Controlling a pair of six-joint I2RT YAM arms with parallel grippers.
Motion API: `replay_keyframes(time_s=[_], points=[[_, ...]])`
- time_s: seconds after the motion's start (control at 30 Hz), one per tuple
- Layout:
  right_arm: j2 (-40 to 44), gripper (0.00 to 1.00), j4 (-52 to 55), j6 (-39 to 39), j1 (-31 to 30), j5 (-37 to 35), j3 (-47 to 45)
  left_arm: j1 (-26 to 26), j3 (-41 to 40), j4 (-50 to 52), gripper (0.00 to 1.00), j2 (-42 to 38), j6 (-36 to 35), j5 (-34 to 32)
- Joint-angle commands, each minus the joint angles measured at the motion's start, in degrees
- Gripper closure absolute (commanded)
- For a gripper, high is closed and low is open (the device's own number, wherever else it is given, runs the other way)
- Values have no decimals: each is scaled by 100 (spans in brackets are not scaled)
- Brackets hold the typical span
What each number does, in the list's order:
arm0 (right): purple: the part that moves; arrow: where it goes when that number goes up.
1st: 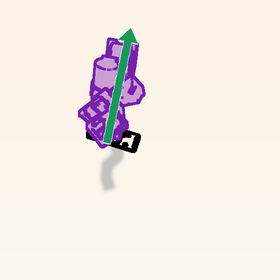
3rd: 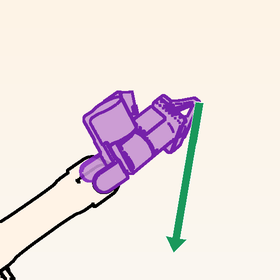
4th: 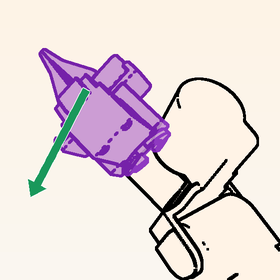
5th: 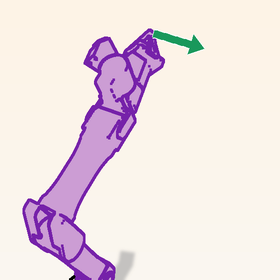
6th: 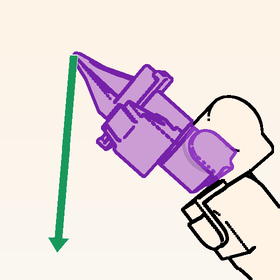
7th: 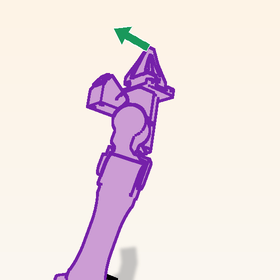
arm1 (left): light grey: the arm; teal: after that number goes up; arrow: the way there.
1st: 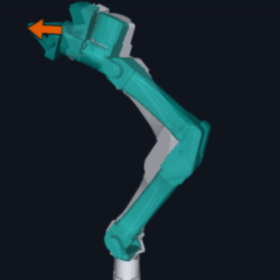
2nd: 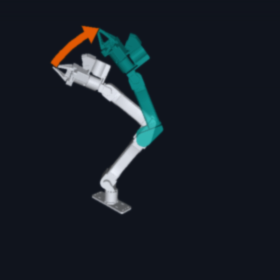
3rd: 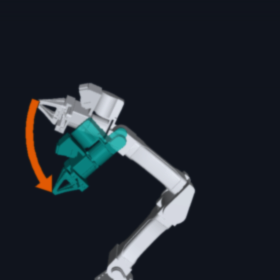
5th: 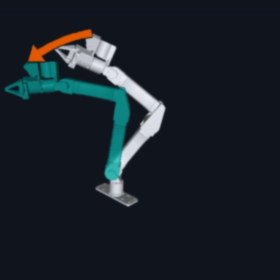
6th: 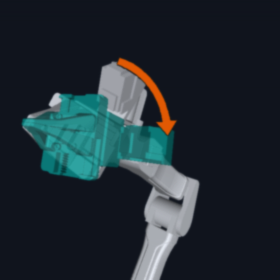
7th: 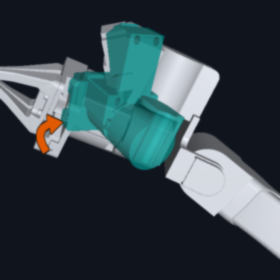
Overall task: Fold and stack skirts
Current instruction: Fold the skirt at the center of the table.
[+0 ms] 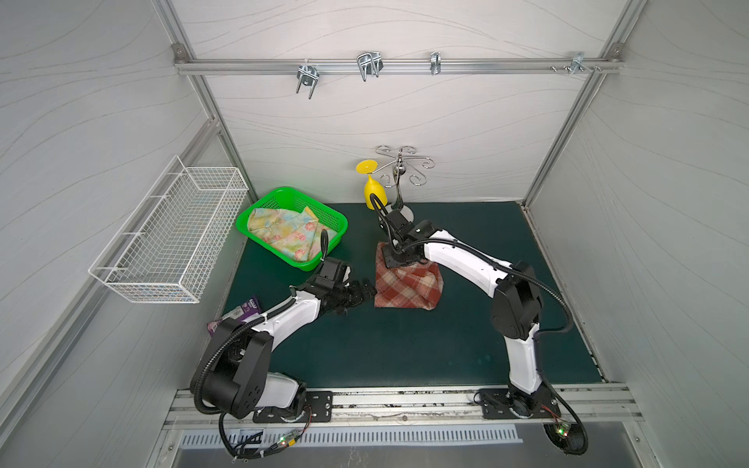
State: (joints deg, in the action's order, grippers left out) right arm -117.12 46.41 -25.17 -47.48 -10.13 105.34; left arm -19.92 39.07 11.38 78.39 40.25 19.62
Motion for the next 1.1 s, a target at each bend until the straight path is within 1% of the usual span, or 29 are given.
replay_keyframes(time_s=[0.0, 0.1, 0.2, 0.23, 0.37, 0.47, 0.53, 0.57, 0.67, 0.77, 0.83, 0.9, 1.0, 1.07], points=[[-64, 97, -167, -175, -143, 194, -120, 134, 146, 61, 1, -116, -165, -76], [-60, 90, -371, -339, -160, 378, -301, 216, 237, 75, 1, -46, -201, -20], [-127, 77, -415, -483, -173, 522, -187, 231, 326, 75, 1, 77, -211, 19], [-164, 69, -382, -497, -182, 547, -93, 234, 346, 75, 1, 109, -213, 38], [-260, 31, -161, -495, -211, 498, 343, 243, 340, 32, 1, 150, -216, 50], [-213, 12, -106, -512, -209, 477, 569, 261, 295, -5, 1, 133, -199, 60], [-150, 3, -31, -504, -200, 405, 783, 269, 268, -1, 1, 100, -202, 60], [-131, 1, 30, -483, -187, 383, 937, 276, 255, 18, 1, 69, -209, 58], [-14, 1, 243, -438, -110, 390, 1374, 300, 250, 96, 1, -39, -249, 38], [311, 1, 359, -320, 3, 260, 1439, 322, 351, 215, 1, -118, -330, 33], [629, 1, 321, -274, 162, 260, 1137, 323, 550, 374, 1, -101, -394, -9], [997, 1, 81, -285, 339, 247, 538, 331, 790, 470, 1, 13, -380, -26], [1432, 1, -389, -410, 727, 522, -430, 331, 1156, 489, 1, 386, -252, 18], [1532, 1, -593, -486, 953, 711, -894, 331, 1378, 377, 1, 717, -170, 3]])
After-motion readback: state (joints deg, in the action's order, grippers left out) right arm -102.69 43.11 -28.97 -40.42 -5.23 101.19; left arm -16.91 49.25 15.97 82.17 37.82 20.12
